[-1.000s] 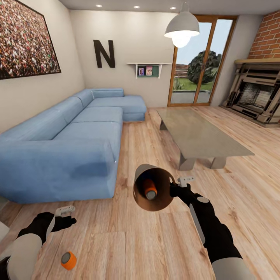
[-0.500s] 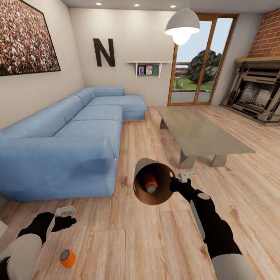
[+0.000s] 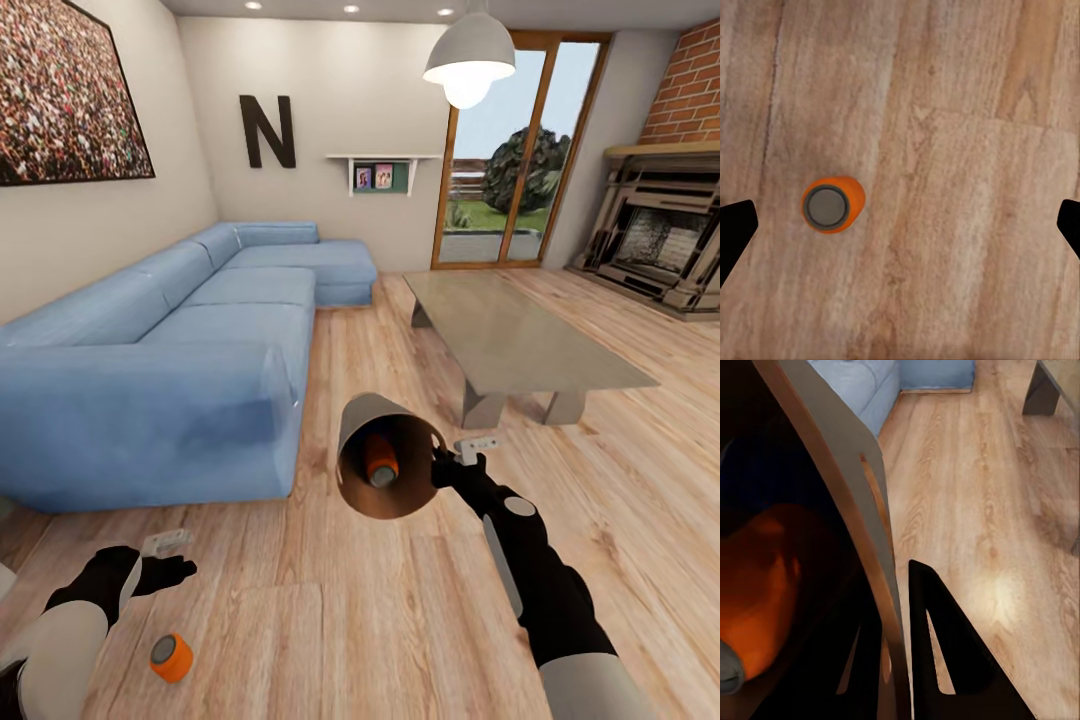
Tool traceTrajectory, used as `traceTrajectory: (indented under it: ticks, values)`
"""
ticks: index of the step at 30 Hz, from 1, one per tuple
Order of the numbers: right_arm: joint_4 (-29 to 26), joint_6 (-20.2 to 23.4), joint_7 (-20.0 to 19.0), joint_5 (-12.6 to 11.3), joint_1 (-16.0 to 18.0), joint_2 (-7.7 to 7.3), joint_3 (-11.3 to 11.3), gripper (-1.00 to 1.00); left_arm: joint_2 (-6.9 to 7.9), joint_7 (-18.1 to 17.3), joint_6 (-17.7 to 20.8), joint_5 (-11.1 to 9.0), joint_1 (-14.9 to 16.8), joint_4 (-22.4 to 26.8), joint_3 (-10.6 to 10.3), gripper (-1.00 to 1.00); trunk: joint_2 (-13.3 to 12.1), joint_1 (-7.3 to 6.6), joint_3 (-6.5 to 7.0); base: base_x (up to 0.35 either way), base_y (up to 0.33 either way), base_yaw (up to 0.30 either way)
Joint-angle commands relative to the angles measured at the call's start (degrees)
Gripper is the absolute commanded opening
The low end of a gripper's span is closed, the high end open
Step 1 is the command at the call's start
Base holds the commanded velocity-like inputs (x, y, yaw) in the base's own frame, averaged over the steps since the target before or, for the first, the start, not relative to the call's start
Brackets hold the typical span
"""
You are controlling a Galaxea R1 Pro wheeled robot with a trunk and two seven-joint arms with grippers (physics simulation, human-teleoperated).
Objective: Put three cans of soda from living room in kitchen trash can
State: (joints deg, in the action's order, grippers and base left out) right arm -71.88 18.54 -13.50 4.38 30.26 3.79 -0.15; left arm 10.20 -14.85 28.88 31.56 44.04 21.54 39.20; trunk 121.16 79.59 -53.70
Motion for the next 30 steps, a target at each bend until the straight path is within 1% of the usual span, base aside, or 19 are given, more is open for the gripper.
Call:
traceTrajectory:
  ticks: [1,4,7,9,14,17,21,26,30]
  values:
    - [-0.19,-0.04,-0.31,-0.37,0.00,0.11,-0.04,-1.00,0.00,0.00,-0.01,-0.01,0.00,0.00,0.00,1.00,0.42,0.22,-0.18,0.000,0.000,0.000]
    - [-1.96,-0.97,-0.37,-0.45,-0.23,0.41,-0.05,-1.00,0.01,-0.11,-0.04,-0.05,0.00,0.00,0.00,1.00,1.62,0.88,-0.71,0.000,0.000,0.000]
    - [-3.11,-2.45,-0.51,-0.53,-0.35,0.47,-0.06,-1.00,0.00,-0.22,-0.05,-0.07,0.00,0.04,0.00,1.00,2.83,1.54,-1.25,0.000,0.000,0.000]
    - [-3.49,-2.61,-0.77,-0.52,-0.38,0.44,-0.08,-1.00,0.00,-0.24,-0.05,-0.08,0.00,0.02,0.00,1.00,3.63,1.98,-1.61,0.000,0.000,0.000]
    - [-6.02,-2.10,-1.29,-0.76,-0.41,0.20,-0.21,-1.00,0.00,-0.26,-0.05,-0.07,0.00,0.00,0.00,1.00,5.63,3.08,-2.51,0.000,0.000,0.000]
    - [-6.22,-1.57,-1.32,-0.81,-0.42,0.23,-0.17,-1.00,0.00,-0.26,-0.05,-0.08,0.00,0.00,0.00,1.00,6.84,3.74,-3.05,0.000,0.000,0.000]
    - [-6.39,0.38,-1.35,-0.85,-0.46,0.27,-0.13,-1.00,-0.01,-0.26,-0.11,-0.10,0.00,0.01,0.00,1.00,8.44,4.61,-3.77,0.000,0.000,0.000]
    - [-6.44,0.79,-1.35,-0.86,-0.47,0.33,-0.11,-1.00,-0.01,-0.26,-0.13,-0.10,0.00,0.05,0.00,1.00,10.45,5.71,-4.66,0.000,0.000,0.000]
    - [-6.44,0.90,-1.32,-0.86,-0.47,0.40,-0.07,-1.00,-0.01,-0.26,-0.41,-0.11,0.00,0.14,0.00,1.00,10.45,5.71,-4.66,0.000,0.000,0.000]
